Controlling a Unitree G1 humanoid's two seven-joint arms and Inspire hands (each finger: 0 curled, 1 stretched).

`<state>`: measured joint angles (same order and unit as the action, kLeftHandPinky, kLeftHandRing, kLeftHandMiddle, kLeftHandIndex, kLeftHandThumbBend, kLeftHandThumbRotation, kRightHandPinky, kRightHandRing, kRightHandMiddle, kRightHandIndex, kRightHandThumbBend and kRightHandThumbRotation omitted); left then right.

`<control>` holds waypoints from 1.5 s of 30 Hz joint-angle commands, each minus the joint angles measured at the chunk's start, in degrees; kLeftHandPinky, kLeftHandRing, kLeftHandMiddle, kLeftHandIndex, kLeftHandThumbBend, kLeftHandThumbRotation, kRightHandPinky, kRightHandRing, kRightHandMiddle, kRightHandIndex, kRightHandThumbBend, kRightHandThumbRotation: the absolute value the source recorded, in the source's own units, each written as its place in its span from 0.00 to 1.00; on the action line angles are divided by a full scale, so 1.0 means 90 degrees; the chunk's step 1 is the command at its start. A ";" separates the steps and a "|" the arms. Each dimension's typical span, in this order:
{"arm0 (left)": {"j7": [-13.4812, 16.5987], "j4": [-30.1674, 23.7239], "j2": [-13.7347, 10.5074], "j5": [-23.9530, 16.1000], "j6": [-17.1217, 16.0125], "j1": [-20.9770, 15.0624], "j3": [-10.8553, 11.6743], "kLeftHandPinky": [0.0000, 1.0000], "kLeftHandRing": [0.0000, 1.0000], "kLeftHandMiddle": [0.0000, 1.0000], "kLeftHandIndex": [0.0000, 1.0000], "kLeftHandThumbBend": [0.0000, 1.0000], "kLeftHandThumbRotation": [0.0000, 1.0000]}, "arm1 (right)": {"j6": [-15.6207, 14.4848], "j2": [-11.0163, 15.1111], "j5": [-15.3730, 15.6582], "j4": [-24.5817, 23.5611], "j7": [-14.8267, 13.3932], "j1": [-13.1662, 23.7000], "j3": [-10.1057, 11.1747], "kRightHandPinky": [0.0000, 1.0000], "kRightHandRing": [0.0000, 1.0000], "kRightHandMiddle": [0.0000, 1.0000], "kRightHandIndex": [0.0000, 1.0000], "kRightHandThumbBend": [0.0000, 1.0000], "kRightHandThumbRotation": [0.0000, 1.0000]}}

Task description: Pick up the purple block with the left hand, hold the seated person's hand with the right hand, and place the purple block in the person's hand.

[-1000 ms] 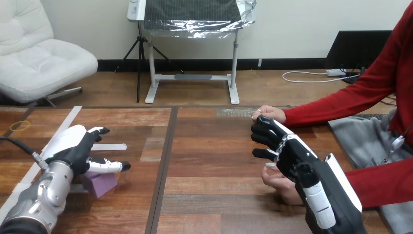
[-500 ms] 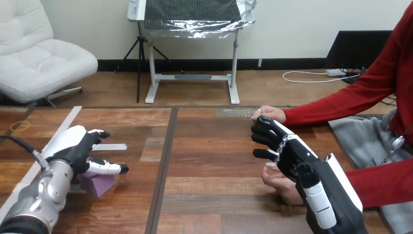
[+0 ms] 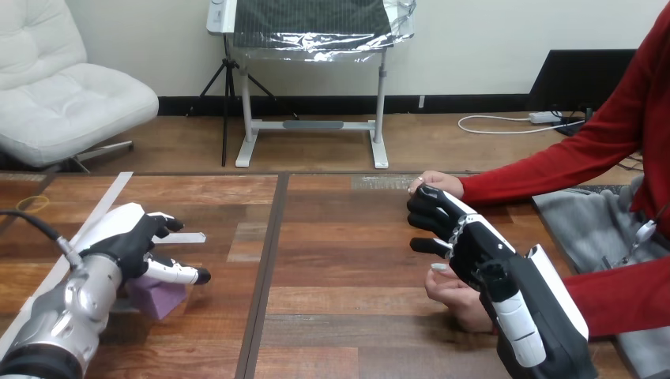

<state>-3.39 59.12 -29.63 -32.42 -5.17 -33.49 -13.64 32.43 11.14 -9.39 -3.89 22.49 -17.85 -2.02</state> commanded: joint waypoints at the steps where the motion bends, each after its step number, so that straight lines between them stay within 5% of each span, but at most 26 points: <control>1: -0.0164 -0.0454 -0.0218 -0.0061 0.0194 -0.0240 -0.0127 0.70 0.84 0.86 0.83 0.80 0.31 | 0.0081 -0.0018 -0.0080 -0.0223 -0.0026 0.0436 0.0047 0.82 0.89 0.89 0.89 0.77 1.00; 18: -0.0751 -0.0949 -0.0299 -0.0151 0.0707 -0.0218 -0.0292 0.70 0.84 0.85 0.82 0.78 0.25 | 0.0075 -0.0024 -0.0074 -0.0240 -0.0051 0.0409 0.0061 0.81 0.89 0.89 0.90 0.78 1.00; 45: -0.2022 -0.2331 -0.0492 -0.0743 0.2158 -0.0155 -0.0716 0.61 0.80 0.85 0.80 0.78 0.27 | 0.0101 -0.0051 -0.0091 -0.0233 -0.0078 0.0409 0.0065 0.82 0.89 0.89 0.89 0.78 1.00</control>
<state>-20.53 43.59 -31.50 -37.32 13.14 -33.17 -18.86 32.44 11.14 -9.35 -3.89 22.31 -17.57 -1.99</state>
